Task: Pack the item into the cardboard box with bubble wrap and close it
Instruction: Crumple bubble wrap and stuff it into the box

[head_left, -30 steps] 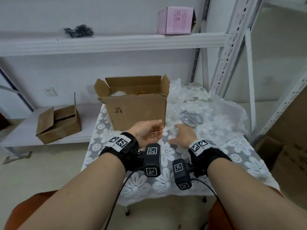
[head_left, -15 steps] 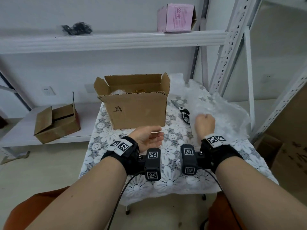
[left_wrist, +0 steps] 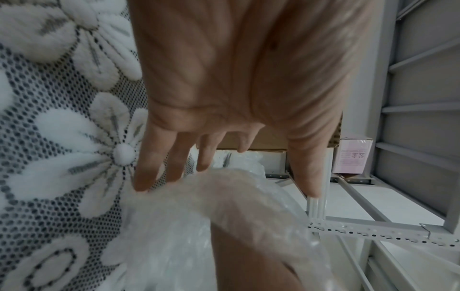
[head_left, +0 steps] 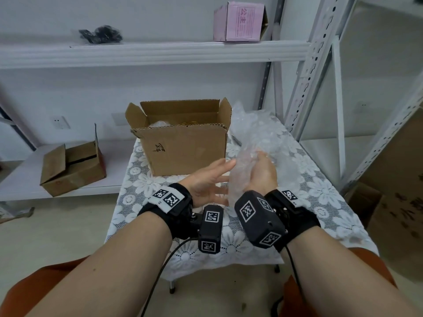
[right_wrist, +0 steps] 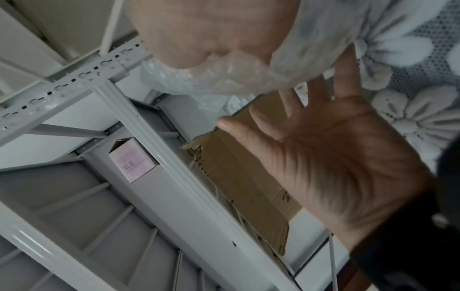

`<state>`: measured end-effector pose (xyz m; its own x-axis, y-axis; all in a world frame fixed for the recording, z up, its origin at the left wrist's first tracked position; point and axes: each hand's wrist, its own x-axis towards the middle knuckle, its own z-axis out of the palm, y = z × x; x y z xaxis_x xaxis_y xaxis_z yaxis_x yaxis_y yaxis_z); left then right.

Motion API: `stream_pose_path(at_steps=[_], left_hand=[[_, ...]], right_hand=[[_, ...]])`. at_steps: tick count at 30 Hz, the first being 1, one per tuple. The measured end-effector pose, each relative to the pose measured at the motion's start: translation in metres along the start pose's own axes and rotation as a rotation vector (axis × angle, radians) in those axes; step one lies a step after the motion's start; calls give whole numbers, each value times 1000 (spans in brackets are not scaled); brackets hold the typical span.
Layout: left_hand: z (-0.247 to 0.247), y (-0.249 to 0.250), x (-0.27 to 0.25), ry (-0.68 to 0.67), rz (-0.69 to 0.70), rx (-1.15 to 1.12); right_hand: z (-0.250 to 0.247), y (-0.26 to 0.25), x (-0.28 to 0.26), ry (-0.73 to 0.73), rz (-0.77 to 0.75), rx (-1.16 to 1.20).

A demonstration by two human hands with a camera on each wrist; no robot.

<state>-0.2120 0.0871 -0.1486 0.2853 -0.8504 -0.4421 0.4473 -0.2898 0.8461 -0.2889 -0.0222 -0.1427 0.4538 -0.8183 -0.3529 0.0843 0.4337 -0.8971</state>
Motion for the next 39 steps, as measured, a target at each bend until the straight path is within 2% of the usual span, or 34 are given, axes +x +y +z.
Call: stream_pose_path(at_steps=[3,6,9,12,16,18,21,24,26,29,33,36,39], left_hand=[[-5,-5,0,-23,-1,-49],[-10,-6,-1,-123,24,-99],[-12,-2,-7,-110,60,-69],[-16,0,-9,-48,75,13],[-27,1,-11,133,39,232],[-33,4,-16,220,21,385],[-42,12,-23,306,-25,741],[-46,24,-33,257,-85,992],[-47,33,-40,224,-114,1132],[-53,44,-45,219,-176,1322],[-58,51,-47,220,-232,1513],[-61,47,-42,350,-112,1599],[-66,35,-37,638,251,1709]], right_hand=[[8,8,-7,-87,72,104],[12,16,-12,-160,288,224],[11,18,-12,-256,381,256],[9,18,-16,-271,336,219],[8,15,-21,-231,197,107],[7,9,-21,-171,128,47],[5,3,-17,-74,64,21],[0,-6,-11,-4,42,51],[-3,-9,-11,-47,27,-5],[-6,-7,-15,-110,2,-144],[-9,-6,-17,-187,-146,-483],[-9,-5,-11,-179,-242,-785],[-8,-3,-6,-144,-418,-1084]])
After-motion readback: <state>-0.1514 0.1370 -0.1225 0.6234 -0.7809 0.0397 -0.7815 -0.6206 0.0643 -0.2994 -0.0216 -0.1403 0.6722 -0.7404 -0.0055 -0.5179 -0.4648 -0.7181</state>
